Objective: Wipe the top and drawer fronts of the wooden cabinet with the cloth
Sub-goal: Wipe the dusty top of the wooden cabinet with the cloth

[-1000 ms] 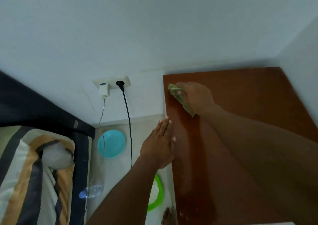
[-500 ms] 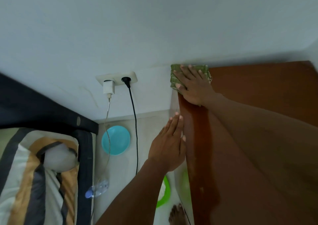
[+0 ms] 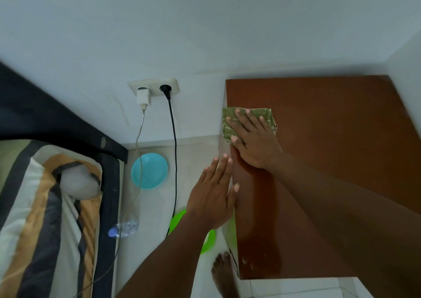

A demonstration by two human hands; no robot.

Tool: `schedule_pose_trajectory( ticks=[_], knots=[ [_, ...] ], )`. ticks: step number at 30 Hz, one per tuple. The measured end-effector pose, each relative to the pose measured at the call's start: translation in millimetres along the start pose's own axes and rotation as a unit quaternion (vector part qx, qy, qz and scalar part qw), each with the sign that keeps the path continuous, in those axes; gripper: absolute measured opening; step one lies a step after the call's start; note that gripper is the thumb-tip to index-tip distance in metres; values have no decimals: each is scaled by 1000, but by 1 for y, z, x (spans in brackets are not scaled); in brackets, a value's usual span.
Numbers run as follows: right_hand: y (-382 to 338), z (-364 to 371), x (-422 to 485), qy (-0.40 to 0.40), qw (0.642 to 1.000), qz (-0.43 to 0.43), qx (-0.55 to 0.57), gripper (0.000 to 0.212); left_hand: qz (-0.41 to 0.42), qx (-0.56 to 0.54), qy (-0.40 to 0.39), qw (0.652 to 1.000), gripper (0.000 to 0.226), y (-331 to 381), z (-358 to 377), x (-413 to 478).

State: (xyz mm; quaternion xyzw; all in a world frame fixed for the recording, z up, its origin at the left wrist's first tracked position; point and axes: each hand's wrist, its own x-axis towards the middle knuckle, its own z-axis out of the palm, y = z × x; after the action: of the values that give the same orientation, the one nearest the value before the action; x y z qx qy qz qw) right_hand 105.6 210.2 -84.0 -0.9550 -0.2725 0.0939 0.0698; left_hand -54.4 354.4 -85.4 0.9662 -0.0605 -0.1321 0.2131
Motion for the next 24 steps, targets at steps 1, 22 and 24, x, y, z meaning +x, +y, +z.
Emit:
schedule_pose_trajectory(
  ticks=[1,22,24],
  knots=[
    [-3,2,-12,2,1000,-3,1,56,-1,0,-2,1000,68,2,2,-7],
    [-56,53,-287,28,996,-43,71,54,-31,-8,-6,999,71,71,87,-213],
    [-61,53,-301,35,993,-51,96,53,-39,-11,-13,999,71,75,86,-216]
  ],
)
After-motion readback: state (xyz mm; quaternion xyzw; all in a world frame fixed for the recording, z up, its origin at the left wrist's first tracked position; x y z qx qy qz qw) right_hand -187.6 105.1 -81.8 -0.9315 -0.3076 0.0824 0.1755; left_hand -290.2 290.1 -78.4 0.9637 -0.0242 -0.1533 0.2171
